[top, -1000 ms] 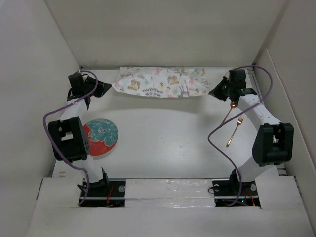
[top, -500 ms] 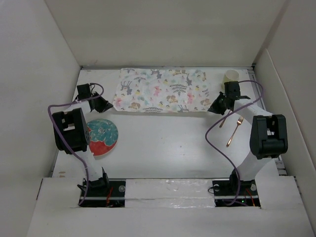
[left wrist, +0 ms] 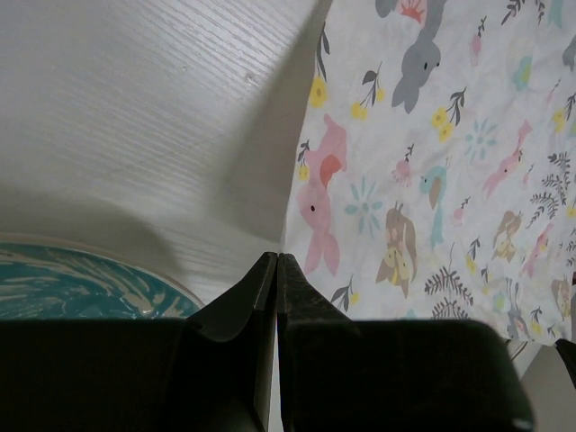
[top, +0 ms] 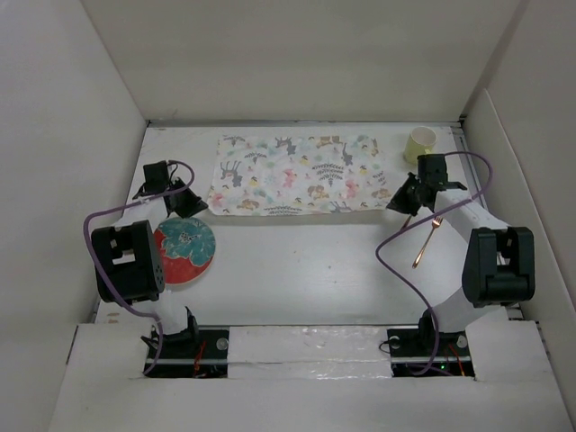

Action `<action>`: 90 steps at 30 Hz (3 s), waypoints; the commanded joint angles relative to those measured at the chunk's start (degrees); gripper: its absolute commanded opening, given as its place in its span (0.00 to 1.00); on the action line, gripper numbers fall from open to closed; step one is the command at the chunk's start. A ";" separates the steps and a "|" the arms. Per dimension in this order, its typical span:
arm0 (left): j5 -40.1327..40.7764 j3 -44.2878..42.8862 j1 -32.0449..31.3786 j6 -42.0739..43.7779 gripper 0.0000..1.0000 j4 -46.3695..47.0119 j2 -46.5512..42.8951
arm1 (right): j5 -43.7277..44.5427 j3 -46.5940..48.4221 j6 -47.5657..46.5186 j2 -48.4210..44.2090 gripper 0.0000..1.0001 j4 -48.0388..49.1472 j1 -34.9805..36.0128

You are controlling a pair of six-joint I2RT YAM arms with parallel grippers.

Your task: Set the dinner table for one person

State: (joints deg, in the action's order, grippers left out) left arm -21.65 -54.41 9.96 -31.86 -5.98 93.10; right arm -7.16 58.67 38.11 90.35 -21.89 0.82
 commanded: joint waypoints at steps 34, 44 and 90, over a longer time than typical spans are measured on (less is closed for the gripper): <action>3.03 -18.97 -12.86 3.74 0.00 -12.22 -21.11 | -7.87 1.36 6.00 -11.96 0.00 12.02 29.74; 4.87 -13.90 -19.01 6.72 0.13 -15.12 -35.60 | -11.21 13.47 14.80 14.22 0.58 27.68 51.19; 26.50 -21.79 -37.64 11.64 0.57 -15.56 -37.56 | -17.62 26.49 23.69 13.02 0.00 24.98 29.87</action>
State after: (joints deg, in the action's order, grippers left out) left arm 7.25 -77.28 -27.44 -20.88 -26.13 52.45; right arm -21.12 85.93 63.99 107.13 -2.70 36.80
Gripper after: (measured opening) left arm 0.567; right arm 0.137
